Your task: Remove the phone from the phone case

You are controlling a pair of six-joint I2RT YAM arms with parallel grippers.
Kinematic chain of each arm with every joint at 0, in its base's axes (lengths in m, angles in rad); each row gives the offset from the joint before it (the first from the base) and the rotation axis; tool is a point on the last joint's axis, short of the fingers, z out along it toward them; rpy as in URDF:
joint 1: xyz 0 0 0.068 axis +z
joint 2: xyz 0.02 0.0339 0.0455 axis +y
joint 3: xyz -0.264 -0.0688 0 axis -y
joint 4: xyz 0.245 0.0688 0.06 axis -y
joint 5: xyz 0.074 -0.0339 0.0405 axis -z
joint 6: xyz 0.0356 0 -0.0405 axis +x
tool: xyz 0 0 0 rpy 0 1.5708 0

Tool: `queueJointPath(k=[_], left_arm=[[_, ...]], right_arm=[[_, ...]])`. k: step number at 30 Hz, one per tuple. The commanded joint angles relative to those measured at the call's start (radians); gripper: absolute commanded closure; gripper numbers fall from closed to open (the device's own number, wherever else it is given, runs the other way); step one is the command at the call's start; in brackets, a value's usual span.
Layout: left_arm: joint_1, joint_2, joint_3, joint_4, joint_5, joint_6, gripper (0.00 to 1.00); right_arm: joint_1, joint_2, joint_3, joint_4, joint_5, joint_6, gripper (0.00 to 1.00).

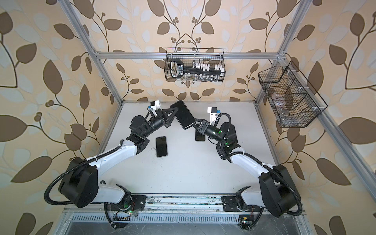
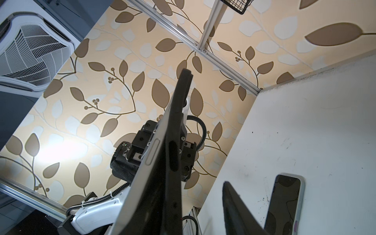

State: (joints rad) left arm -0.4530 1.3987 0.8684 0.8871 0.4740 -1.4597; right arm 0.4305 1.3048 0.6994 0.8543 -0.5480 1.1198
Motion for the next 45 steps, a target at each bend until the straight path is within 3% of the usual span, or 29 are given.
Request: queueJointPath(k=[1,17,22,37,45], left_arm=[[-0.008,0.019,0.049,0.050,-0.011,0.054,1.00],[-0.006,0.033,0.047,-0.043,-0.051,0.129,1.00],[-0.007,0.074,0.044,-0.035,-0.037,0.109,0.88],[-0.007,0.048,0.045,-0.089,-0.028,0.119,0.47],[-0.007,-0.033,0.039,-0.170,-0.035,0.131,0.24]], right_arm=[[0.008,-0.054,-0.012,0.064,-0.005,0.036,0.55],[-0.001,-0.063,-0.067,0.172,0.044,0.207,0.77],[-0.007,-0.076,-0.084,0.189,0.069,0.235,0.91],[-0.024,-0.051,-0.108,0.233,0.110,0.285,0.95],[-0.031,-0.038,-0.119,0.245,0.135,0.287,0.96]])
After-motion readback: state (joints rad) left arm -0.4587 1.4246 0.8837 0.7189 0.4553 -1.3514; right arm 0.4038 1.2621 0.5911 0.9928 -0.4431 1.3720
